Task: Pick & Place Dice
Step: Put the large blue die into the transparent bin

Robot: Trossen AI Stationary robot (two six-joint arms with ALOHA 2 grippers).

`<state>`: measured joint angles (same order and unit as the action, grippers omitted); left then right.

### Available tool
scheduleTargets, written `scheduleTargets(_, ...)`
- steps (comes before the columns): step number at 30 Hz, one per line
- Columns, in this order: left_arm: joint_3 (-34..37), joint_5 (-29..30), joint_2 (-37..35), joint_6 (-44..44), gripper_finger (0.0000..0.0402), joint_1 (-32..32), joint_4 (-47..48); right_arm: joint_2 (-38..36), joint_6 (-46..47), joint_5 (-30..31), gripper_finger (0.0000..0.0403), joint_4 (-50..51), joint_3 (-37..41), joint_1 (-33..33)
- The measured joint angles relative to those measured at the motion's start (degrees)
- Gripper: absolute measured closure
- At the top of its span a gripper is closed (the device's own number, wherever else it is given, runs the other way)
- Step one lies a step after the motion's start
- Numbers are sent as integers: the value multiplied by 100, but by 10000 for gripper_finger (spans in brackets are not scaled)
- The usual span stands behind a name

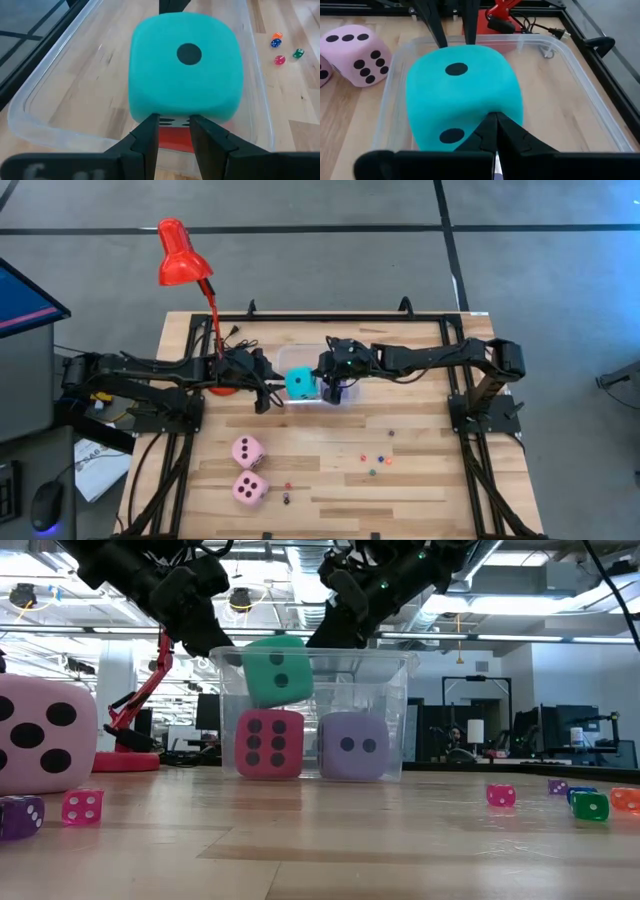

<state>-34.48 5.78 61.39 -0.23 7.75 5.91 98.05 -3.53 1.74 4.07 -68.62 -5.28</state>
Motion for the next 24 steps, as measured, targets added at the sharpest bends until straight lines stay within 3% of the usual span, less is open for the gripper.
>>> scheduleTargets(24,-13,35,-116,133,300,0,-164,27,7,-94,403,134,28,2)
